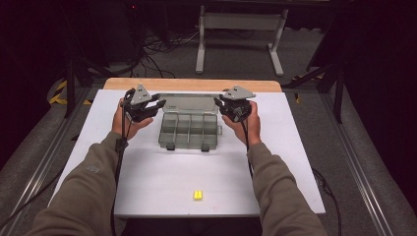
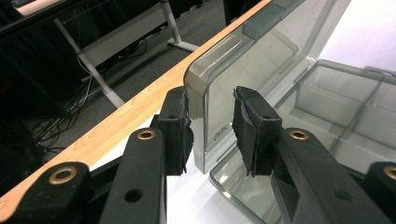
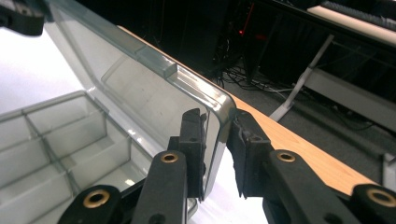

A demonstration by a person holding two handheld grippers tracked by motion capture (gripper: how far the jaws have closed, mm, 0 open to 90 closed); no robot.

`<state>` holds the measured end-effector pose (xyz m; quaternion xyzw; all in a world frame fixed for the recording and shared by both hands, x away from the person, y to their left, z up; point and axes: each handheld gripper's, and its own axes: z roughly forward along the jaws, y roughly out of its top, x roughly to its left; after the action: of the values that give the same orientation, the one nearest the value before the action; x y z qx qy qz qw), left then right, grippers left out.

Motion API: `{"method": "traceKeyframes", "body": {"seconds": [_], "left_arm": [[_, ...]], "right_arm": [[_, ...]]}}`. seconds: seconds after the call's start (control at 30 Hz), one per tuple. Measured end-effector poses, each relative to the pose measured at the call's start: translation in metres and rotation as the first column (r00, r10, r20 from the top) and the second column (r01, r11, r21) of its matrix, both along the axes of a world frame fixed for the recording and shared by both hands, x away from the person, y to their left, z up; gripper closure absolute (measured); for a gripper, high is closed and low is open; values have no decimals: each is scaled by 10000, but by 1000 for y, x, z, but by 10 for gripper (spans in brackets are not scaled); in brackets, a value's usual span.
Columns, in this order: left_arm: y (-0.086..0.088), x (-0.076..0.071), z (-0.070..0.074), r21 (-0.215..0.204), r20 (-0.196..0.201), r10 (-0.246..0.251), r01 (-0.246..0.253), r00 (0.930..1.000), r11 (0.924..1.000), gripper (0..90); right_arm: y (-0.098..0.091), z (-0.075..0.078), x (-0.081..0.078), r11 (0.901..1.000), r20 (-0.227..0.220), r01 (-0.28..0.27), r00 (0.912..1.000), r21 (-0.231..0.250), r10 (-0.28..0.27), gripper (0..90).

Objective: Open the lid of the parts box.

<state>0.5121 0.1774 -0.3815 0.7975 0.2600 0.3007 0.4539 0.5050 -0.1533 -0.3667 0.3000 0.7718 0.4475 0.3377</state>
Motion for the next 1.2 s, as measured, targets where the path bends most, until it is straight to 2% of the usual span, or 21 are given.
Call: {"method": "traceKeyframes", "body": {"seconds": [0.03,0.13,0.3,0.33,0.5,0.57,0.67,0.83,1.2], "left_arm": [[0,0,0,0,0,0,0,10000,10000,656],[-1,6,0,-140,-88,139,-140,9999,9998,656],[-2,12,-5,-346,-244,316,-324,9992,9989,651],[-2,14,-7,-418,-322,386,-399,9987,9983,651],[-4,20,-15,-825,-661,564,-617,9962,9947,651],[-3,23,-18,-933,-743,598,-667,9954,9934,653],[-5,26,-23,-974,-887,752,-838,9932,9917,653],[-9,31,-29,-933,-1032,977,-1074,9899,9898,652],[-15,39,-45,-302,-1374,1408,-1462,9805,9888,642]], "right_arm": [[0,0,0,10000,0,0,10000,0,0,761],[0,-2,7,9989,-12,206,9998,425,-205,760],[0,-4,11,9967,25,366,9993,725,-368,760],[0,-6,14,9942,10,492,9988,961,-495,760],[1,-13,19,9899,-38,724,9974,1218,-725,762],[2,-16,22,9906,-109,851,9964,1075,-845,764],[2,-21,25,9872,-233,1014,9948,1232,-993,764],[4,-33,31,9842,-484,1274,9913,1231,-1223,770],[6,-57,40,9808,-1122,1597,9827,1117,-1473,766]]}}
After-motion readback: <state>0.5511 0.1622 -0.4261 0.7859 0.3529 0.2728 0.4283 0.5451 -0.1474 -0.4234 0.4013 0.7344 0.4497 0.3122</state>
